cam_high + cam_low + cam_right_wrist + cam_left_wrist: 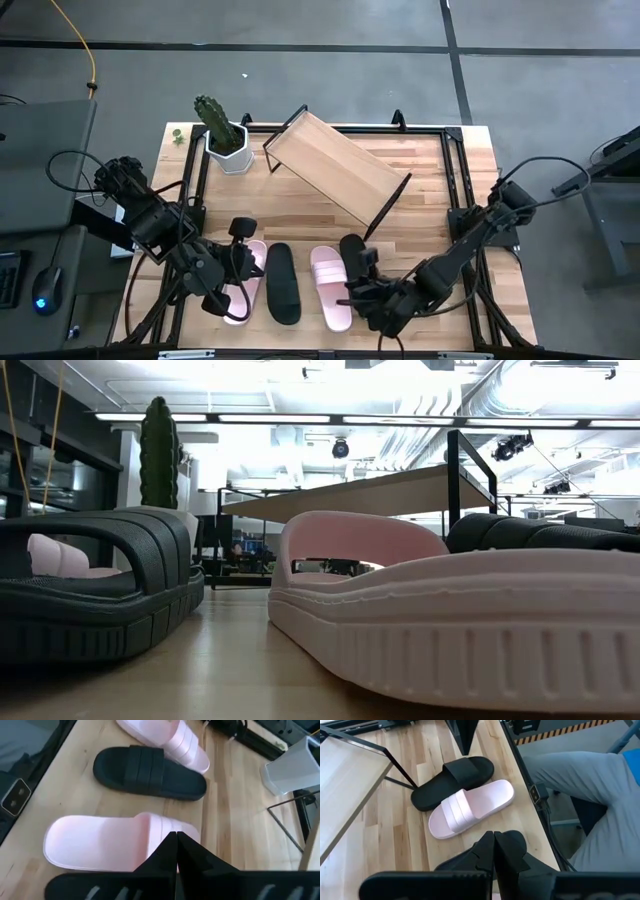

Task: Pick and place slides into the shelf
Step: Put the right pink slipper on the shelf

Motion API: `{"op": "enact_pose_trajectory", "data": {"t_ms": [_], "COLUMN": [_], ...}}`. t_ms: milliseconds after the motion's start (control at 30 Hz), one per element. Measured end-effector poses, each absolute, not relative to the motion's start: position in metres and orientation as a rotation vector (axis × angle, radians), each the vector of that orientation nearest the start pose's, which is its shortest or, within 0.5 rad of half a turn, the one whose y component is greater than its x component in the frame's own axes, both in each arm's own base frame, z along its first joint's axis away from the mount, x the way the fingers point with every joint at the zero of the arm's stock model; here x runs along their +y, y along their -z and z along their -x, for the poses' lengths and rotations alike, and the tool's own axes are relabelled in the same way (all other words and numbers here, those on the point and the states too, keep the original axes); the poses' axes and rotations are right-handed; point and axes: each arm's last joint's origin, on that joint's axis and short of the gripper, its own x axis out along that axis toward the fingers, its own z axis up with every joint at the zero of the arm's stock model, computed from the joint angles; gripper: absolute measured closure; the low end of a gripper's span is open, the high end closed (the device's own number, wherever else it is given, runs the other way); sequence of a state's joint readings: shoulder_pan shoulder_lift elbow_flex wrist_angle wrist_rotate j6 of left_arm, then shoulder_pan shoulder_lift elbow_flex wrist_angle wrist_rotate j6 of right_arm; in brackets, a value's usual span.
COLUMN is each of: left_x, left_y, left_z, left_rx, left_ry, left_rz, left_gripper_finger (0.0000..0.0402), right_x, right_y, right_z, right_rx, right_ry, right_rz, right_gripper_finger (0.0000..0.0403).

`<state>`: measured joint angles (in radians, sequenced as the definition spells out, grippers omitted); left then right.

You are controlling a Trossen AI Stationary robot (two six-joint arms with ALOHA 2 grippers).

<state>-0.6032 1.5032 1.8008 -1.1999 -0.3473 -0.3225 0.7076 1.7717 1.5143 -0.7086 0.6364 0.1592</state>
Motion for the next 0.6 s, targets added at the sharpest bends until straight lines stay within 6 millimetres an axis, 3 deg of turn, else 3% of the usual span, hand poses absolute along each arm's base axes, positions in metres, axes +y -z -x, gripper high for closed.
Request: {"op": "enact_pose_trajectory", "data": {"t_ms": [233, 600], "left_x": [-0.149, -0.149], "left_y": [-0.422, -0.422], "left_z": [-0.234, -0.234], "left_rx": [0.826, 0.826], "left_ry": [0.105, 0.104], "left_rz": [-0.11, -0.11], "left_gripper_finger": [0.0401, 0.0401], "right_x": [0.238, 0.249], "right_y": [-0.263, -0.232], "right_z": [-0.304, -0.316], "right_rx": [0.802, 0.844], "right_ry": [-0.02, -0.021], "right_rz": [0.474, 0.508], "right_gripper_finger": [0.0394, 0.0318]}}
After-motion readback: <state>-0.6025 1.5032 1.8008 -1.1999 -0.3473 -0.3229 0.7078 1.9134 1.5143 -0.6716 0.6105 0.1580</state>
